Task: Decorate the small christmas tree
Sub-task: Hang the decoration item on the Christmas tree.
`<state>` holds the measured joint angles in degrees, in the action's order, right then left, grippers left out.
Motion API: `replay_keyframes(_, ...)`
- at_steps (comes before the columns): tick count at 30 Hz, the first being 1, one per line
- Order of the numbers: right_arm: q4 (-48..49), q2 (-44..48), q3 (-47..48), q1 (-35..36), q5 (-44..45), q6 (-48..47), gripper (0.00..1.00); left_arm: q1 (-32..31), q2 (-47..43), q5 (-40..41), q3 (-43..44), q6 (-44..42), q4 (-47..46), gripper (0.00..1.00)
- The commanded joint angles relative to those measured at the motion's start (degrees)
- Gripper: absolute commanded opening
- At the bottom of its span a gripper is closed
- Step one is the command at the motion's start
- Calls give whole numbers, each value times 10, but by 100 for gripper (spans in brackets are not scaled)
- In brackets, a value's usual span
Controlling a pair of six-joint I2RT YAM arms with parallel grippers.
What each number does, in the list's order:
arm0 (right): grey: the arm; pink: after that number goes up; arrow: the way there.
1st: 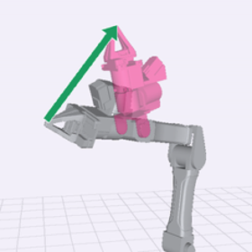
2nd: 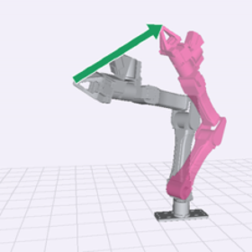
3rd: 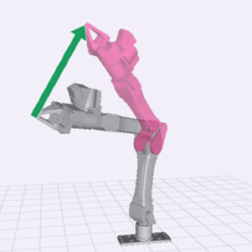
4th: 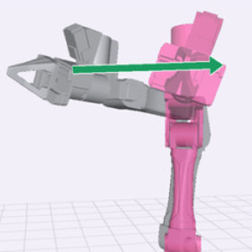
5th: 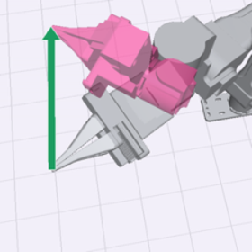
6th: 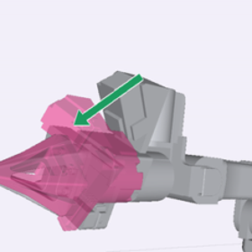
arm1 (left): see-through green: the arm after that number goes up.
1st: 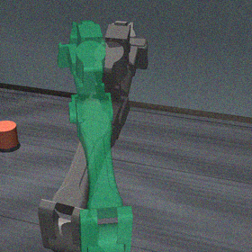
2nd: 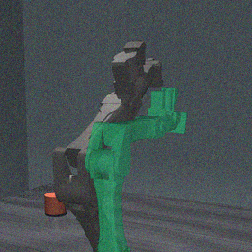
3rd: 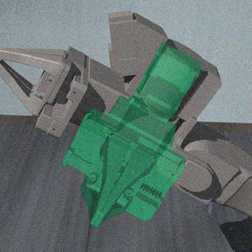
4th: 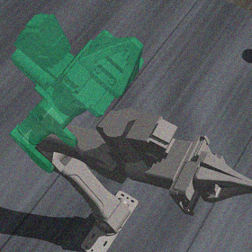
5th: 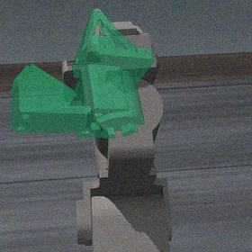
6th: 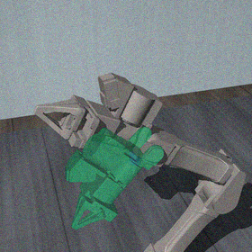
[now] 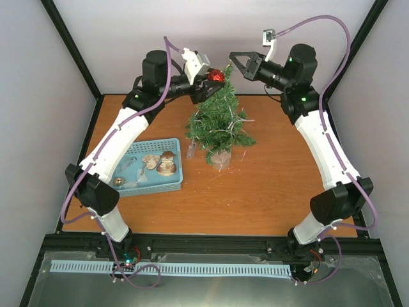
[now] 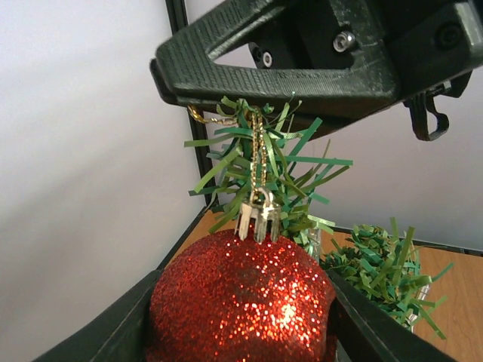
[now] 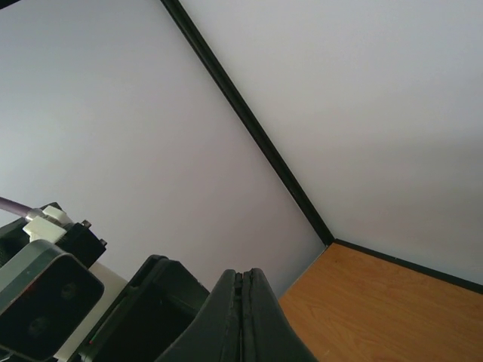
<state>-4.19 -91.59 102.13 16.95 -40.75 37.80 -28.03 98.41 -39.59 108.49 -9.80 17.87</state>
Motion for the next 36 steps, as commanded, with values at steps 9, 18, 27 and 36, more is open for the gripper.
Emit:
replay_keyframes(9,47,53,-1,-3,-5,-2,3,-3,-23,-19,10,10,-17,40)
replay_keyframes(18,46,91,-29,-3,14,-9,3,-2,-19,-25,17,12,-16,40)
replay_keyframes(27,47,75,-47,-3,15,-1,3,-2,-19,-29,18,14,-15,40)
replay_keyframes(36,46,68,-43,-3,11,14,3,-3,-12,-32,30,12,-10,40)
